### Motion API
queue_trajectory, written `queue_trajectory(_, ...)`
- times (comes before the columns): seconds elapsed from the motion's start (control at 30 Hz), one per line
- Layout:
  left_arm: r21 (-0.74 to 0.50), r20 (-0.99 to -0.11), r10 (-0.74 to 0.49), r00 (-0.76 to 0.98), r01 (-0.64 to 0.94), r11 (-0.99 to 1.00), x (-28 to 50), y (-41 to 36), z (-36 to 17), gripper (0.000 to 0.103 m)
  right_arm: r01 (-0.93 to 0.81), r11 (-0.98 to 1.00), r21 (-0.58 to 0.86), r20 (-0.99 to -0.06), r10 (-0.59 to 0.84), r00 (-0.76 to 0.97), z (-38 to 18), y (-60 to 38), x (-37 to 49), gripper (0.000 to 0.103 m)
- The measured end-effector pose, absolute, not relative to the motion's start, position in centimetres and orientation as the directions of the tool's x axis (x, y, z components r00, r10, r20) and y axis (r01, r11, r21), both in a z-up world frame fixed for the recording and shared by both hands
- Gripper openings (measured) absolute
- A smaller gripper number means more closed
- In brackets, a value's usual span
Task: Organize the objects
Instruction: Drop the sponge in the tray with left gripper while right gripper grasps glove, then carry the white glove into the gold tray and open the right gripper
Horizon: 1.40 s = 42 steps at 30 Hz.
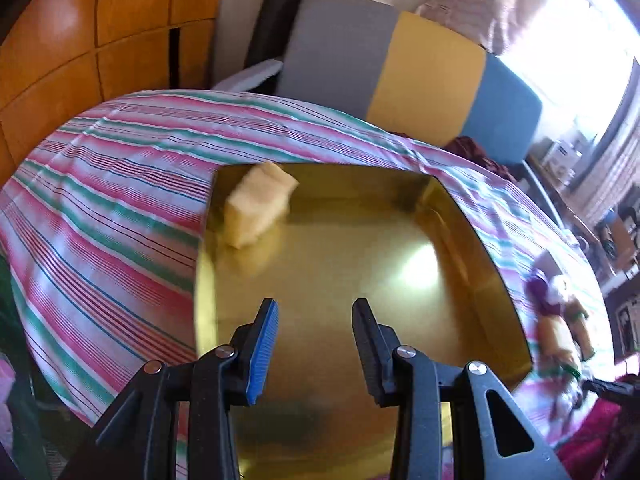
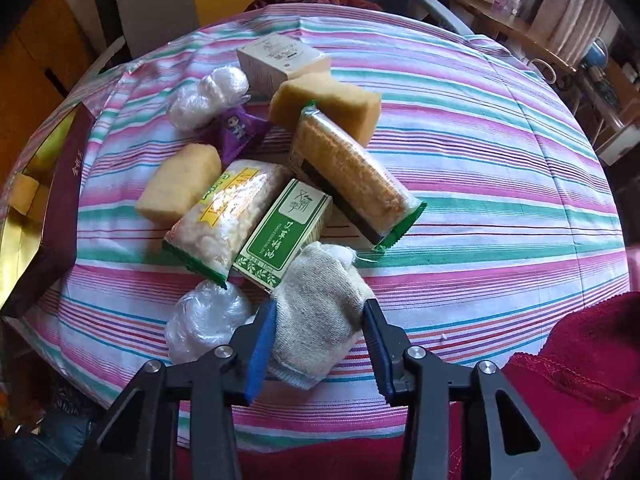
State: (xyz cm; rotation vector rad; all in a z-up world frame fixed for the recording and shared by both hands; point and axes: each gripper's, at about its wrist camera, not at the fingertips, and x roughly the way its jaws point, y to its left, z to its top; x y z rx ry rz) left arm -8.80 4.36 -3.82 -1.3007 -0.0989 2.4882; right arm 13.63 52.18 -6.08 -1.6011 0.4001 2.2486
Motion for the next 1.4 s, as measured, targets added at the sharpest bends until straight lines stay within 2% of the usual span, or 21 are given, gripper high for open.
queue_trajectory(0.43,-0.235,-0.760,0.371,-0.534,-0.306,-0.923,-6.3,5.6,-2.3,0.038,-0.459,-0.886,0.057,-0.905,0.148,-0.399,-3.9,52.2,14.6,0.042)
queue_trajectory(0.6,-0.241,-0.761,0.357,-0.541,-0.276,-0.931,-6.1,4.3,-2.5,0.038,-0.439,-0.899,-0.011,-0.871,0.224,-0.437,-0.8,51.0,13.9,0.042)
queue_trajectory(0.77,-0.234,-0.756,0.331,-0.564,-0.239,-0.942,-5.7,2.5,-2.5,0.038,-0.362,-0.931,0.051,-0.833,0.160,-0.529,2.2,48.5,12.3,0.042)
queue_trajectory(1.0,-0.250,-0.760,0.303,-0.575,-0.171,-0.953,-4.8,-0.8,-2.9,0.038,-0.094,-0.985,0.145,-0.786,-0.057,-0.616,4.0,39.2,5.5,0.042)
queue_trajectory(1.23,-0.255,-0.766,0.276,-0.580,-0.119,-0.960,-4.7,-3.2,-3.5,0.038,0.159,-0.967,0.201,-0.788,-0.256,-0.561,2.3,27.6,-1.6,0.042)
queue_trajectory(1.4,-0.241,-0.768,0.254,-0.588,-0.103,-0.965,-4.7,-4.0,-3.8,0.038,0.232,-0.943,0.239,-0.807,-0.326,-0.493,0.1,21.9,-5.5,0.042)
